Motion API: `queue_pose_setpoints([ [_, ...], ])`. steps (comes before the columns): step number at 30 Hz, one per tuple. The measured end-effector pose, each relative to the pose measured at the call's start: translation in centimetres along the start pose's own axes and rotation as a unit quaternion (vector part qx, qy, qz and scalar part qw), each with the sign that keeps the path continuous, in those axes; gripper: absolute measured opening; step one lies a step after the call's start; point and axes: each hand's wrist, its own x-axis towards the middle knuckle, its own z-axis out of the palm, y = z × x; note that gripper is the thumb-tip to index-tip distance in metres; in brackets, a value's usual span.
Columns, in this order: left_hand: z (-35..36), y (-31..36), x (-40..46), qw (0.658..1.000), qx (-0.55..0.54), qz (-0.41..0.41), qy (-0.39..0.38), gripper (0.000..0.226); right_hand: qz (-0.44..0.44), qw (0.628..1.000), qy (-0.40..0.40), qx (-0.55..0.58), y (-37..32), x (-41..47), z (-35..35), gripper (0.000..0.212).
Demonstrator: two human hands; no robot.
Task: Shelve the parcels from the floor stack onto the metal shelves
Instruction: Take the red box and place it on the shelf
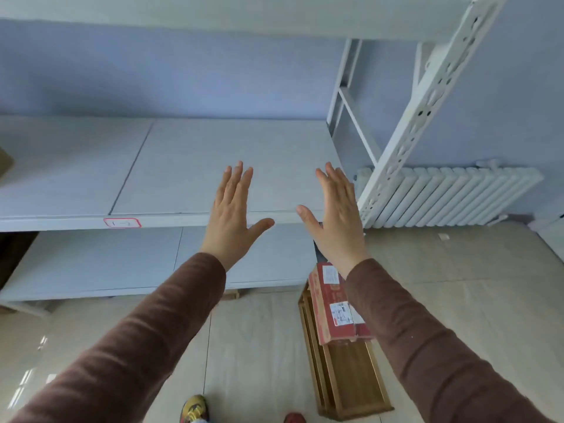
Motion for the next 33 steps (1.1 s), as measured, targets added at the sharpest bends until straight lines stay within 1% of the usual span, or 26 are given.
queue_pose_setpoints([
  [3,4.7,1.7,-2.2,0.997,-0.028,-0.043,-0.051,0.097,0.065,0.996,-0.047,0.026,4.5,-3.2,0.2,0.068],
  [6,8.4,2.2,-3.8,0.988,-0.059,-0.096,-0.105,0.095,0.146,0.984,-0.087,0.045,8.4,-6.2,0.9,0.07],
  [8,11.0,2.3,-4.7,0.976,-0.084,-0.14,-0.145,0.093,0.218,0.969,-0.099,0.068,10.7,-8.1,1.5,0.069],
  [11,15.0,2.4,-6.5,0.951,-0.118,-0.216,-0.188,0.089,0.326,0.934,-0.116,0.09,13.6,-11.0,2.5,0.065],
  [13,17.7,2.6,-8.2,0.929,-0.142,-0.266,-0.212,0.087,0.375,0.912,-0.127,0.107,15.7,-12.7,3.6,0.065],
  [17,23.7,3.4,-11.5,0.88,-0.183,-0.359,-0.251,0.082,0.438,0.877,-0.163,0.114,21.3,-16.4,6.7,0.053],
  [19,27.1,3.8,-13.0,0.85,-0.205,-0.411,-0.259,0.08,0.46,0.863,-0.171,0.117,24.6,-18.3,8.7,0.051],
  [22,32.4,4.0,-14.6,0.812,-0.231,-0.464,-0.267,0.08,0.499,0.84,-0.179,0.117,29.6,-20.8,11.7,0.055],
  [24,35.6,4.3,-15.3,0.787,-0.25,-0.494,-0.274,0.08,0.523,0.821,-0.194,0.117,32.7,-22.4,13.7,0.065],
  [26,38.7,4.3,-16.0,0.774,-0.258,-0.505,-0.283,0.074,0.557,0.794,-0.209,0.124,35.3,-23.7,15.2,0.076],
  [28,41.1,4.1,-16.3,0.768,-0.257,-0.512,-0.288,0.067,0.58,0.772,-0.214,0.146,37.0,-24.5,16.4,0.077],
  [30,43.1,3.6,-16.6,0.762,-0.263,-0.518,-0.286,0.068,0.593,0.755,-0.224,0.168,38.3,-25.1,17.3,0.072],
  [33,45.6,2.7,-17.2,0.759,-0.281,-0.511,-0.29,0.067,0.585,0.747,-0.239,0.206,39.6,-26.0,18.5,0.051],
])
